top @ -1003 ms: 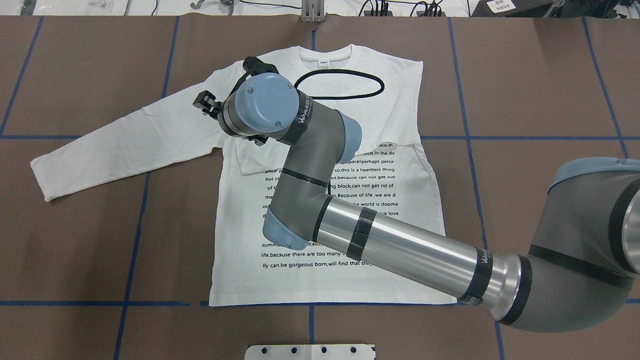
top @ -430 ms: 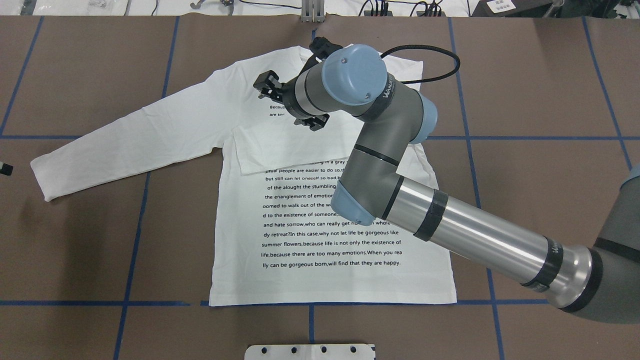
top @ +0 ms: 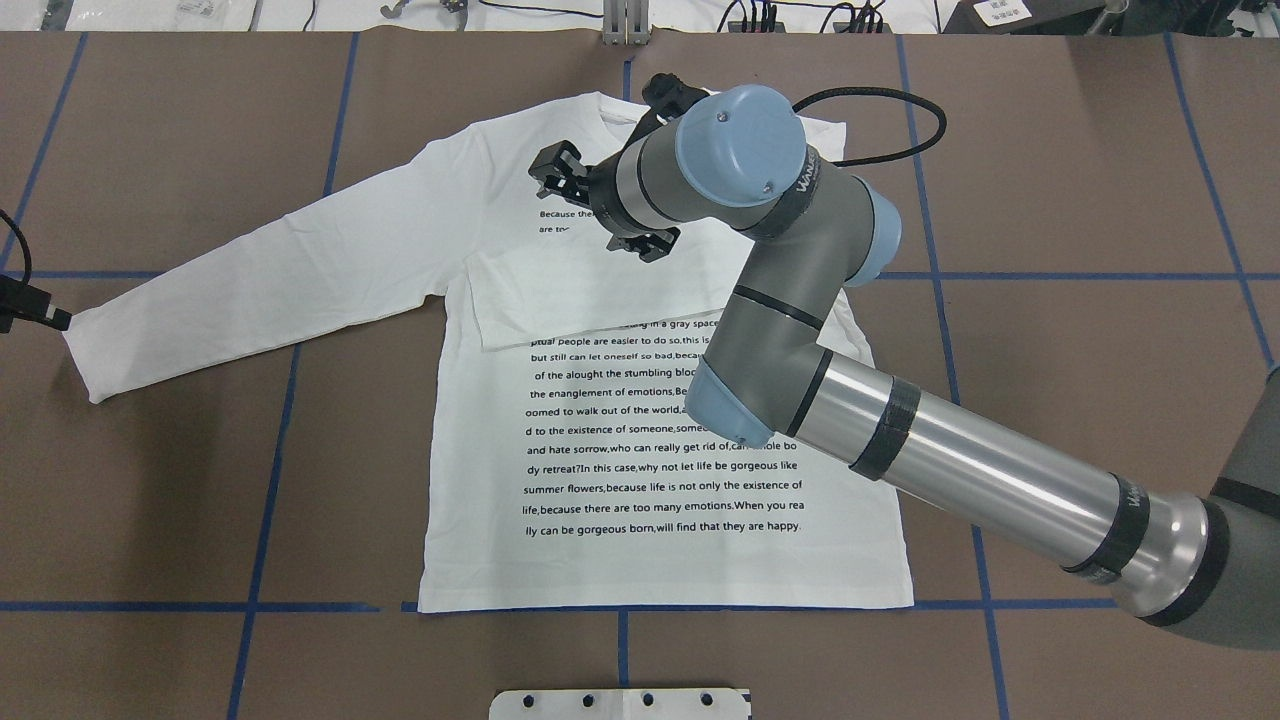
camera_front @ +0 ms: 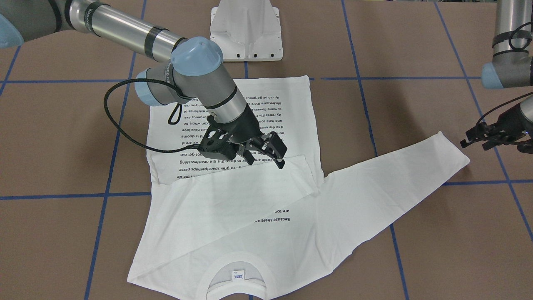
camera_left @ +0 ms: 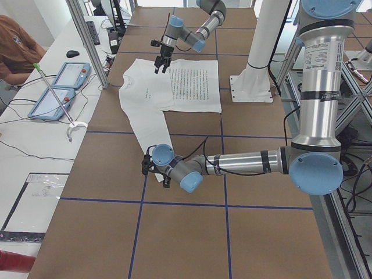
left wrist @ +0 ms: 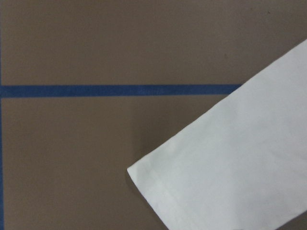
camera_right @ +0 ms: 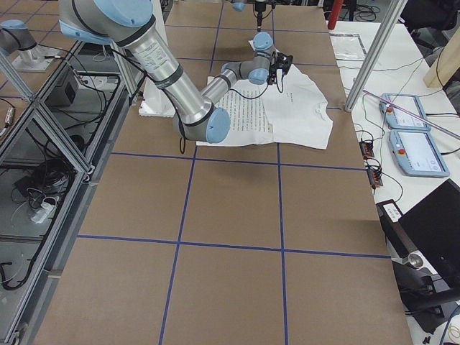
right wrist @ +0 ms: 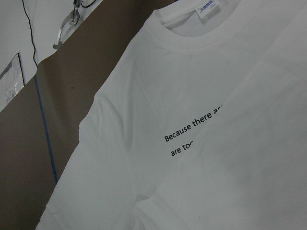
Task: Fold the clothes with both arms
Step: 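Lay the folded sleeve down and lift the right gripper away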
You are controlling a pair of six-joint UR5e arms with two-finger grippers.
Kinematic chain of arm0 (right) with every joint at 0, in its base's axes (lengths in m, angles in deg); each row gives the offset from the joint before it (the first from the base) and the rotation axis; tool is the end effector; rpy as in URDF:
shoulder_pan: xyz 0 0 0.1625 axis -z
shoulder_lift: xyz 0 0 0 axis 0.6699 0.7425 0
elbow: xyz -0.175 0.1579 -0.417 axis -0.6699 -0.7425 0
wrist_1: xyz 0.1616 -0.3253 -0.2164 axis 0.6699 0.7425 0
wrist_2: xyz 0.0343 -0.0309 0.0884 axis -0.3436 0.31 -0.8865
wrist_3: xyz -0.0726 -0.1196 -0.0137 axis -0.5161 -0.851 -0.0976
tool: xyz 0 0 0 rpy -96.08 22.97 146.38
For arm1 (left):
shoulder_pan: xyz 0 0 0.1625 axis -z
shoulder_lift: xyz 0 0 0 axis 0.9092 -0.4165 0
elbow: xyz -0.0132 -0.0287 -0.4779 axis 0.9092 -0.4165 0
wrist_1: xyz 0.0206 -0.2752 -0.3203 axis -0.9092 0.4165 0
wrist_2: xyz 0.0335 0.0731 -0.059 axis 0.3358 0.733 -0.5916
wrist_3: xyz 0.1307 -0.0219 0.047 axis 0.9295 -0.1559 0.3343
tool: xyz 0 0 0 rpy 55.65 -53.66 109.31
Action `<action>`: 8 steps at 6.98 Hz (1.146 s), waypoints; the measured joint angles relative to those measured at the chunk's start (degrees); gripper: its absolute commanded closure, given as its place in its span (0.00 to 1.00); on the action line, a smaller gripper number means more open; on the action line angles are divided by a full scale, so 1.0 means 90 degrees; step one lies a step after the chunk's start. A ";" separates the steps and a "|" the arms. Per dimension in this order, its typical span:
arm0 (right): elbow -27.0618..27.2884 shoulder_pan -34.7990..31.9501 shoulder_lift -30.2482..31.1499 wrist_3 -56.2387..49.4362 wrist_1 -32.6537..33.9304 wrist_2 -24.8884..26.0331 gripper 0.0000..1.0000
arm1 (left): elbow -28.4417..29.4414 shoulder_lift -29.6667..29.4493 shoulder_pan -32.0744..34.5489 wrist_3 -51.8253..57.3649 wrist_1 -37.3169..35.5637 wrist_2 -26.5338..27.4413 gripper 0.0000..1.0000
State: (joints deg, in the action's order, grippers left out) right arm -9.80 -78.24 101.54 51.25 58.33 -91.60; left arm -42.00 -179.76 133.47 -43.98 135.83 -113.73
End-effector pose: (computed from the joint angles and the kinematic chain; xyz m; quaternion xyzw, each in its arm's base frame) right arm -0.6238 -0.5800 0.1861 0.0323 -0.5958 0.2572 0.7601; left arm 0.1820 -0.5284 0.7407 0.0418 0.4709 0.0082 0.8812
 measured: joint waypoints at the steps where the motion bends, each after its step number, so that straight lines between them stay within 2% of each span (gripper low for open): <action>1: 0.0002 -0.0003 0.0017 -0.0005 -0.0009 -0.0001 0.01 | 0.0114 -0.0085 -0.0068 0.0003 0.0007 0.0082 0.19; 3: 0.0004 -0.0003 0.0049 -0.0016 -0.0021 0.0005 0.01 | 0.0336 -0.0212 -0.0244 0.0007 0.0012 0.0120 0.25; 5: 0.0005 -0.0003 0.0076 -0.0014 -0.0028 0.0006 0.01 | 0.0460 -0.0274 -0.0294 0.0017 0.0012 0.0124 0.38; 8: 0.0011 -0.0003 0.0085 -0.0014 -0.0030 0.0005 0.01 | 0.0557 -0.0290 -0.0299 0.0029 0.0012 0.0131 0.45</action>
State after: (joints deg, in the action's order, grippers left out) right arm -9.70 -78.27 102.30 51.12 58.07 -91.55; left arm -36.98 -182.36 130.78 -43.72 135.94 -112.55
